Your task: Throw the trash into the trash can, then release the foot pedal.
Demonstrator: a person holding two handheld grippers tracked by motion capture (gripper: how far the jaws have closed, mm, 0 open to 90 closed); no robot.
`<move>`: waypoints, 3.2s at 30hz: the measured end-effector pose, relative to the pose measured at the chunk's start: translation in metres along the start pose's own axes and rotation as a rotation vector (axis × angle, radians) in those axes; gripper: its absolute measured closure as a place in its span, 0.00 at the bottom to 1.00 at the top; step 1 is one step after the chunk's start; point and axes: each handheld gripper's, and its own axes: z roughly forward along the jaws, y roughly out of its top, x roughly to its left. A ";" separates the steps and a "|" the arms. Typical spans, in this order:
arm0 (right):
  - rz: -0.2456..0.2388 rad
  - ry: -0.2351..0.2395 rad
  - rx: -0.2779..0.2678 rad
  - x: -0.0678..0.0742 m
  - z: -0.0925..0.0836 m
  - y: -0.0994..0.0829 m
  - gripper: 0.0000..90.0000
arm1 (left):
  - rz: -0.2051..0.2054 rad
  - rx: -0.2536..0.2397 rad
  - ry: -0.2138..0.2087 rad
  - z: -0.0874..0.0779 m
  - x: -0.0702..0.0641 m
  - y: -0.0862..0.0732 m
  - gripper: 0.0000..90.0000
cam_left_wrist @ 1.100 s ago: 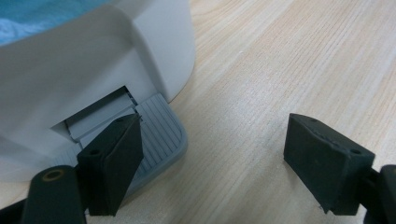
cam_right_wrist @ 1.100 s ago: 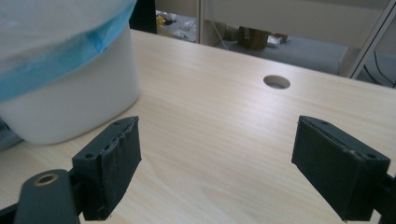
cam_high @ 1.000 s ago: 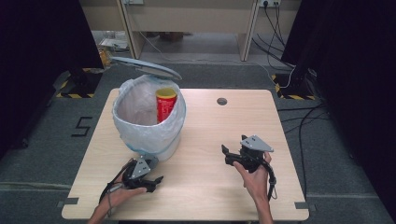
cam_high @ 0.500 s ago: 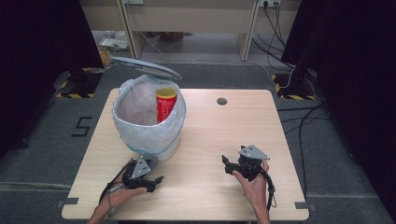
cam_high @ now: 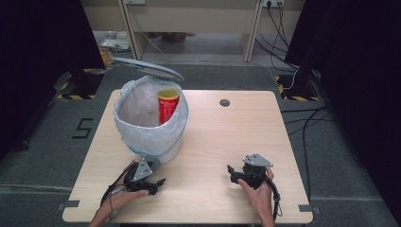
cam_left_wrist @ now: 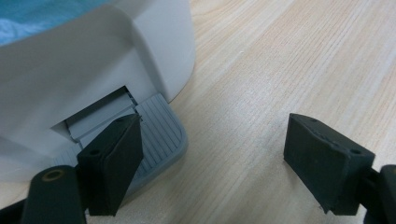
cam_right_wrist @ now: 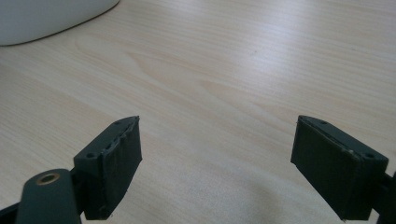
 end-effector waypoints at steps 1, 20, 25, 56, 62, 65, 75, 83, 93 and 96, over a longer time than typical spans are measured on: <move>-0.002 0.002 0.002 0.000 0.000 -0.001 0.18 | 0.000 0.000 0.000 0.000 0.000 0.000 0.21; -0.022 -0.003 0.086 0.006 0.005 -0.013 0.18 | 0.000 0.000 0.001 0.000 0.000 0.000 0.21; -0.036 -0.026 0.133 0.006 0.006 -0.014 0.17 | 0.001 0.001 0.001 0.000 0.000 0.000 0.21; -0.003 -0.002 0.150 0.002 0.006 -0.015 0.16 | -0.010 -0.024 0.013 -0.002 -0.001 0.001 0.21; -0.003 -0.002 0.149 0.002 0.006 -0.015 0.15 | -0.011 -0.029 0.016 -0.003 -0.001 0.002 0.21; -0.003 -0.002 0.150 0.002 0.006 -0.015 0.16 | -0.017 -0.033 0.010 -0.004 0.000 0.002 0.21; -0.003 -0.001 0.148 0.002 0.006 -0.015 0.15 | -0.031 -0.058 0.002 -0.016 0.003 0.007 0.22; -0.003 -0.001 0.148 0.002 0.006 -0.015 0.15 | -0.056 -0.086 -0.017 -0.037 0.012 0.012 0.22; -0.003 -0.001 0.148 0.002 0.006 -0.015 0.15 | -0.088 -0.080 -0.035 -0.052 0.017 0.004 0.22; -0.003 -0.001 0.148 0.002 0.006 -0.015 0.15 | -0.111 -0.088 -0.028 -0.058 0.021 0.000 0.21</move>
